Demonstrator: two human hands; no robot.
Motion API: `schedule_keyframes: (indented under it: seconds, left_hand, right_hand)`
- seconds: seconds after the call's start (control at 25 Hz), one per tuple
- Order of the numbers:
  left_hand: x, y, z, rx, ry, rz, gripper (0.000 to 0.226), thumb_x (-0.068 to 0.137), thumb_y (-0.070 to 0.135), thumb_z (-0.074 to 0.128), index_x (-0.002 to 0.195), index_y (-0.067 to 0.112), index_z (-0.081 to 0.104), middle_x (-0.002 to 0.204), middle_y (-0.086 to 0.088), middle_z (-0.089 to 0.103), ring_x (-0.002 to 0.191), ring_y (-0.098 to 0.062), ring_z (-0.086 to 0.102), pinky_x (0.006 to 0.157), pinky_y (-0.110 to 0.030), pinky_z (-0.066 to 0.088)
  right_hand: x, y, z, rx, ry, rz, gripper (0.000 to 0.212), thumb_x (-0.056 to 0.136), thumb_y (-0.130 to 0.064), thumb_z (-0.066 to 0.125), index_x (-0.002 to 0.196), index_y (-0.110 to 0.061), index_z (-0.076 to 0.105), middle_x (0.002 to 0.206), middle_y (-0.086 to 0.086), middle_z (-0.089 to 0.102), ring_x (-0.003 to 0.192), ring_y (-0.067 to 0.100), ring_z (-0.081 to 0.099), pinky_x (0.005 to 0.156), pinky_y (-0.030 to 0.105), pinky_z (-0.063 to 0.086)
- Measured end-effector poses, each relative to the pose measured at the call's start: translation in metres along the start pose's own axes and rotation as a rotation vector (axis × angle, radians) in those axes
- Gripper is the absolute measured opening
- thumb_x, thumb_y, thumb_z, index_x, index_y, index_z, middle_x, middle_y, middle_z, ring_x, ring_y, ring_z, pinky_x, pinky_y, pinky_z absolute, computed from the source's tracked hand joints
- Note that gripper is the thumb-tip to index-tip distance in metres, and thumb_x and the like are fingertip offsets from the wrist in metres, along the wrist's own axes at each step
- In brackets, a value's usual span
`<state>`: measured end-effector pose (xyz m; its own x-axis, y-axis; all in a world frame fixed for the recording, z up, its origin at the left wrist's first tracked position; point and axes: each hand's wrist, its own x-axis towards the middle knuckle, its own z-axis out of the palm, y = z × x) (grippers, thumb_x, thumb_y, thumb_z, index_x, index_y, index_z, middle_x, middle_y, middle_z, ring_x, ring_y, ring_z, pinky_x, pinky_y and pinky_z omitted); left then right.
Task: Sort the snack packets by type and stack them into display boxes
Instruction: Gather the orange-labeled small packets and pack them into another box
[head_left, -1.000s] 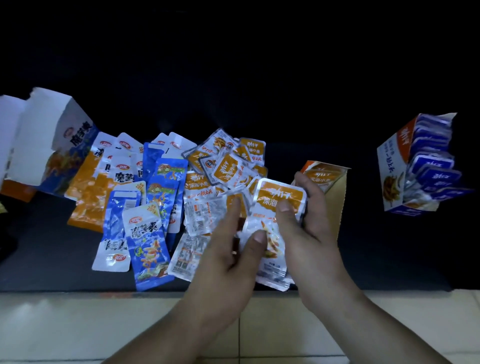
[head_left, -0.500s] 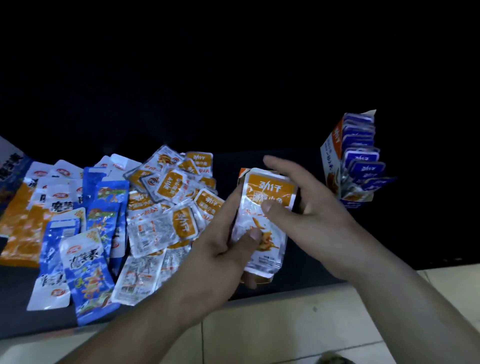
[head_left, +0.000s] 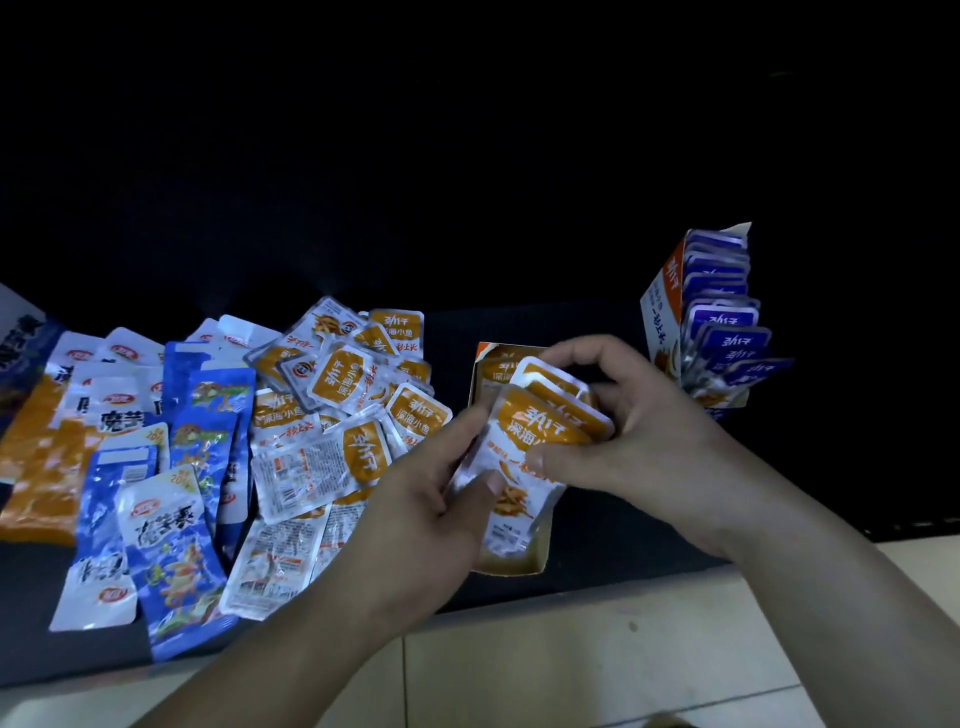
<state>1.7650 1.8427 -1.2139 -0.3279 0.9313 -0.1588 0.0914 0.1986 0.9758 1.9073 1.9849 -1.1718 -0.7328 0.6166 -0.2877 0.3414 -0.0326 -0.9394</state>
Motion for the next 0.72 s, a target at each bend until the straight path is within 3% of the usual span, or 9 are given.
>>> schedule_keyframes:
  seconds: [0.08,0.16,0.24,0.32,0.4,0.56,0.72]
  left_hand:
    - [0.005,-0.006,0.000,0.002,0.060,0.048,0.055,0.104,0.005,0.055,0.144,0.043,0.051,0.122,0.017,0.072,0.107,-0.004,0.070,0.077,-0.026,0.061]
    - [0.011,-0.022,-0.003,0.227,0.215,0.132,0.058,0.101,0.012,0.062,0.150,0.038,0.047,0.126,0.019,0.062,0.111,-0.004,0.064,0.083,-0.019,0.056]
    - [0.010,-0.041,-0.005,0.439,0.345,0.108,0.067,0.096,0.015,0.068,0.154,0.037,0.042,0.127,0.023,0.050,0.111,-0.001,0.057,0.081,-0.010,0.048]
    - [0.008,-0.053,-0.001,0.355,0.295,-0.003,0.064,0.097,0.012,0.066,0.152,0.036,0.045,0.125,0.022,0.053,0.109,0.001,0.058,0.083,-0.013,0.051]
    - [0.004,-0.062,0.000,0.259,0.236,0.005,0.055,0.099,0.003,0.059,0.144,0.034,0.056,0.116,0.014,0.063,0.104,-0.006,0.064,0.084,-0.026,0.054]
    - [0.006,-0.070,-0.006,0.322,0.254,0.054,0.056,0.096,-0.003,0.054,0.135,0.036,0.064,0.105,0.010,0.065,0.094,-0.011,0.065,0.076,-0.024,0.052]
    - [0.006,-0.072,-0.008,0.266,0.218,0.043,0.058,0.098,-0.001,0.053,0.136,0.041,0.062,0.106,0.008,0.065,0.098,-0.012,0.064,0.082,-0.024,0.052]
  right_hand:
    - [0.005,-0.002,0.002,-0.048,0.030,-0.048,0.062,0.077,-0.001,0.086,0.116,-0.040,0.059,0.104,-0.002,0.075,0.094,0.014,0.076,0.078,0.038,0.064]
    - [0.009,0.001,0.004,-0.076,0.106,-0.113,0.062,0.080,0.000,0.083,0.117,-0.042,0.057,0.106,-0.005,0.073,0.096,0.011,0.074,0.078,0.038,0.064]
    - [0.012,0.004,0.006,-0.132,0.170,-0.165,0.062,0.083,0.000,0.080,0.119,-0.044,0.055,0.110,-0.011,0.070,0.099,0.007,0.072,0.078,0.036,0.064]
    - [0.016,0.010,0.011,-0.205,0.213,-0.196,0.063,0.084,-0.003,0.079,0.122,-0.046,0.052,0.111,-0.020,0.067,0.101,-0.001,0.069,0.080,0.031,0.063]
    - [0.021,0.020,0.020,-0.274,0.229,-0.216,0.065,0.085,-0.006,0.079,0.125,-0.049,0.050,0.113,-0.022,0.065,0.107,-0.002,0.066,0.087,0.029,0.061]
    - [0.038,0.041,0.028,-0.752,0.349,-0.351,0.071,0.080,-0.018,0.082,0.137,-0.043,0.048,0.117,-0.011,0.060,0.111,0.016,0.054,0.093,0.046,0.051]
    - [0.049,0.052,0.030,-1.060,0.560,-0.345,0.088,0.075,-0.026,0.087,0.150,-0.043,0.044,0.130,0.007,0.042,0.118,0.030,0.042,0.097,0.049,0.043]
